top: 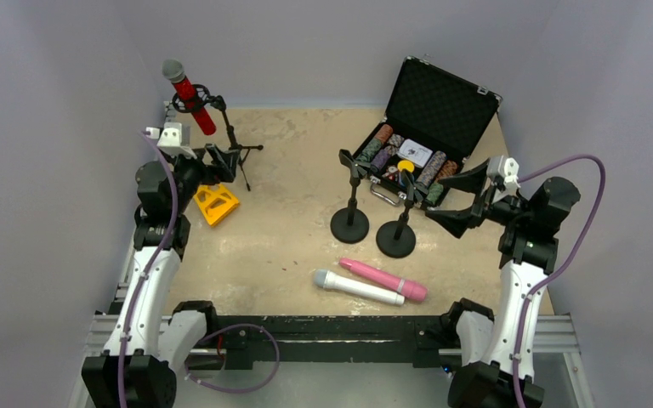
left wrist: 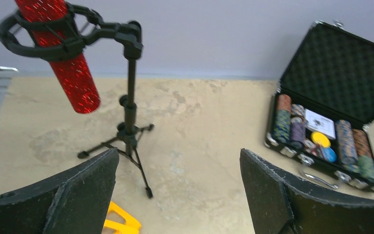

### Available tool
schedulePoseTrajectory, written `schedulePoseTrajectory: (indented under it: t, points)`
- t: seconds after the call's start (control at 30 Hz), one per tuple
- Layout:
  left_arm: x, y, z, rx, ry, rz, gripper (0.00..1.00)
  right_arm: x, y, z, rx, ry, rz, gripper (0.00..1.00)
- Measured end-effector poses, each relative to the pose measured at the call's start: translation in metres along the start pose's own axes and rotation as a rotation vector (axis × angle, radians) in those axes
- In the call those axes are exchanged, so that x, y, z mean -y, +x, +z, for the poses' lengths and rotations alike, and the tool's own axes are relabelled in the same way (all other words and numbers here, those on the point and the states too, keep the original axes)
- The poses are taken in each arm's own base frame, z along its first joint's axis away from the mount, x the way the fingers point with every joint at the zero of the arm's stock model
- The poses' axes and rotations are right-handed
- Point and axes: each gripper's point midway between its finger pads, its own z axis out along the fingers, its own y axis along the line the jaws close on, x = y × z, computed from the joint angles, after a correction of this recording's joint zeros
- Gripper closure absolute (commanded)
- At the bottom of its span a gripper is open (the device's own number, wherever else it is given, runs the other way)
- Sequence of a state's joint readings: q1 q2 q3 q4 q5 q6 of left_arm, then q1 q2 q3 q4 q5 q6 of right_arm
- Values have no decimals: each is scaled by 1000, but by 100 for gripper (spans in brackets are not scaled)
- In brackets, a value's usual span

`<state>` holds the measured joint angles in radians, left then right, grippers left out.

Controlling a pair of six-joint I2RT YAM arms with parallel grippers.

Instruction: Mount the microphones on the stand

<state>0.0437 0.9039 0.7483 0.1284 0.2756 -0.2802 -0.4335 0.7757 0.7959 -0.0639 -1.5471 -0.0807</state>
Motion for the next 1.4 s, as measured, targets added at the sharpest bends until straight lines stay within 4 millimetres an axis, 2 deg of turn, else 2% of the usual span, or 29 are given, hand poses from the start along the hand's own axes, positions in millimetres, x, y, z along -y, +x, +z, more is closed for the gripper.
schedulePoseTrajectory:
  t: [0.27, 0.4, 0.53, 0.77, 1.0, 1.1, 1.27, 1.4]
  points:
    - [38, 7, -39, -92, 128, -89, 2, 0, 6, -1, -10, 21, 3, 12]
    - [57, 11, -55, -93, 208, -120, 2, 4, 1, -3, -45, 59, -35, 13]
    - [69, 39, -62, -166, 276, -213, 2, 5, 6, -6, -100, 77, -51, 13]
    - [79, 107, -69, -384, 326, -421, 3, -10, 33, -8, -135, 50, 33, 13]
    - [120, 138, -92, -573, 423, -427, 3, -19, 62, -9, -151, 48, 105, 14]
    - [123, 147, -99, -625, 418, -435, 3, -20, 67, -10, -162, 55, 105, 13]
    - [119, 155, -107, -679, 386, -402, 2, -17, 72, -13, -205, 77, 55, 13]
    - [115, 142, -108, -666, 385, -302, 2, -17, 85, -19, -285, 74, 0, 13]
